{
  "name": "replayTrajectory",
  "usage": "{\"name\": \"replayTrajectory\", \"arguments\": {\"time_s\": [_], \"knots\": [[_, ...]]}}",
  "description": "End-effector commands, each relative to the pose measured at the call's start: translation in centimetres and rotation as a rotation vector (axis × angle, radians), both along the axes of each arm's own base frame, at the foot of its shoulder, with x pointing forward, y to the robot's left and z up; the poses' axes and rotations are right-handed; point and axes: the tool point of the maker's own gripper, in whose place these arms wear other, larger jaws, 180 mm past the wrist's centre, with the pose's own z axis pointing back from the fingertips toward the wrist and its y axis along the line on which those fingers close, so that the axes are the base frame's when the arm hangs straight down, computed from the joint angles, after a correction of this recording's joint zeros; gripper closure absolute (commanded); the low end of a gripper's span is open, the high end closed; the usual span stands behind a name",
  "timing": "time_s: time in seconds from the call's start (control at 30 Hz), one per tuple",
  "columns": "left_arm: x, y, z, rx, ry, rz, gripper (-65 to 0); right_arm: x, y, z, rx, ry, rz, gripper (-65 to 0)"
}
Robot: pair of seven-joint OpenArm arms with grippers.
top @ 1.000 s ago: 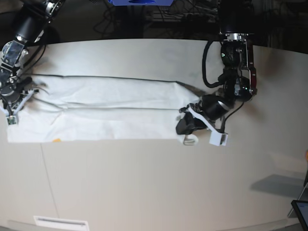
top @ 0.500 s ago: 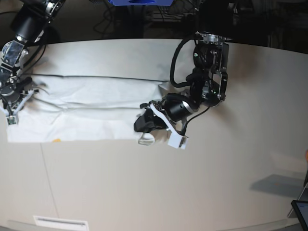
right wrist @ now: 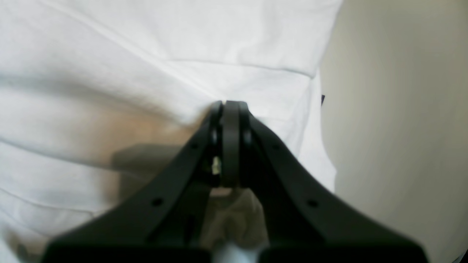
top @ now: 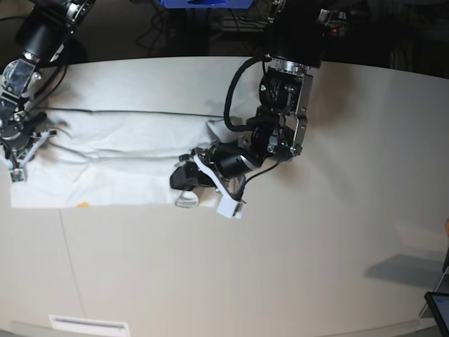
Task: Fold the T-shirt properly
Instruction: 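Fold the held end over toward the right gripper with the left gripper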
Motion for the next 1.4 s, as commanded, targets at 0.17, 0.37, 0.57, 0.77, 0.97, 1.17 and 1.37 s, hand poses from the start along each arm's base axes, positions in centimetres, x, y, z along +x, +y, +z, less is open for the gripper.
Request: {"name": "replayTrajectory", "arguments": {"time_s": [0.17, 0.37, 0.57, 0.77, 0.97, 1.17, 1.37], "knots": [[1.0, -2.0, 2.9, -0.032, -0.085, -0.054, 0.0, -0.2, -0.3, 0.0, -0.014, 0.03, 0.008, -0.3], [0.5, -3.4, 2.0, -0.022, -0.06, -0.098, 0.0, -0.2, -0.3, 0.0, -0.014, 0.03, 0.008, -0.3], [0.4, -3.9, 1.6, -0.022, -0.049, -0.109, 0.0, -0.2, -0.3, 0.0, -0.014, 0.026, 0.006, -0.3], [0.4, -4.3, 1.9, -0.034, -0.05, -0.111, 0.0, -0.2, -0.3, 0.0, -0.014, 0.027, 0.008, -0.3], [0.7, -4.4, 2.3, -0.036, -0.062, -0.114, -0.2, -0.2, -0.3, 0.0, -0.014, 0.027, 0.009, -0.3], [0.7, -4.5, 2.7, -0.044, -0.071, -0.116, -23.7, -0.2, -0.3, 0.0, -0.014, 0.027, 0.009, -0.3], [-0.6, -7.0, 4.5, -0.089, -0.163, -0.226, -26.5, -0.1, -0.2, 0.0, -0.014, 0.027, 0.011, -0.3]]}}
